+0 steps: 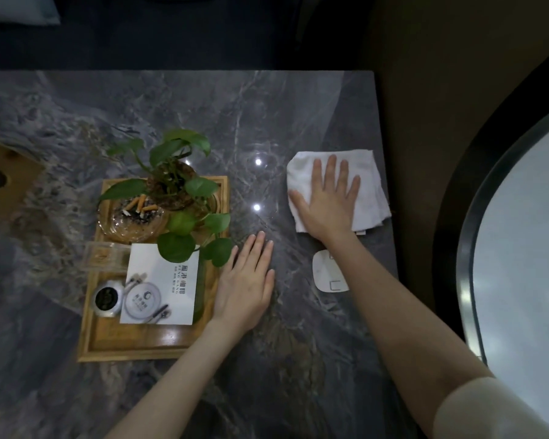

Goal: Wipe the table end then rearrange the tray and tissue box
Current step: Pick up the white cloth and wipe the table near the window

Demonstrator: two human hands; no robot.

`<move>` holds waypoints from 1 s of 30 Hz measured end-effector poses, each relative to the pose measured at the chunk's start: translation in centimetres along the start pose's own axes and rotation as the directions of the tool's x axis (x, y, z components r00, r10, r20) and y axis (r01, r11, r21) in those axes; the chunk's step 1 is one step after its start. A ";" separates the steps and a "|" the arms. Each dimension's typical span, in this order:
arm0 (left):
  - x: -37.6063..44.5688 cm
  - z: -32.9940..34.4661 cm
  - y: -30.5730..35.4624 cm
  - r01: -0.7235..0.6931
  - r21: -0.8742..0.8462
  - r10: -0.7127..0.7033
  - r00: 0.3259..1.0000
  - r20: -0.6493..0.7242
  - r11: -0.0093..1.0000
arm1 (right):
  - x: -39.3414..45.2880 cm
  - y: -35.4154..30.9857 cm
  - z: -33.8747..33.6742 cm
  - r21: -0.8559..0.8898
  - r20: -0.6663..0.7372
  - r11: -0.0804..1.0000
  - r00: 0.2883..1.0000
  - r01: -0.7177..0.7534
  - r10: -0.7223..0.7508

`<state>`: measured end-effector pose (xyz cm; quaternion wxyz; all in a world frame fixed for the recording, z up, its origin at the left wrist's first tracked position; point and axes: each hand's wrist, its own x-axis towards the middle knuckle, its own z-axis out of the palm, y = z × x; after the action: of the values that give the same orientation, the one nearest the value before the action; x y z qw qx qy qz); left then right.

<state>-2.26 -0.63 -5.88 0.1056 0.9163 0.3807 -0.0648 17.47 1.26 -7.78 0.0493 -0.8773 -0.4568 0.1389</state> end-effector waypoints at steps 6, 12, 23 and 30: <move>0.0 -0.1 0.1 0.034 -0.012 -0.034 0.998 -0.046 0.999 | -1.7 -1.2 0.5 -0.004 0.030 0.996 0.996 0.087 -0.087; -0.8 -0.2 -0.2 0.073 -0.141 -0.087 0.991 -0.099 0.987 | -6.4 -3.9 1.8 0.010 0.051 0.975 0.973 0.223 -0.223; -0.7 -0.4 -0.3 0.010 -0.163 -0.022 0.997 -0.070 0.987 | -6.7 -1.1 1.6 -0.123 0.110 0.867 0.875 0.483 -0.472; -0.8 -0.1 -0.3 0.019 -0.195 -0.032 0.998 -0.062 0.981 | -1.3 2.7 -0.9 -0.095 0.079 0.957 0.961 0.273 -0.267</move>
<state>-3.02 -0.95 -5.64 0.1813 0.8983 0.4001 0.0011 19.13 -1.34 -7.25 0.0068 -0.8031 -0.5803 0.1352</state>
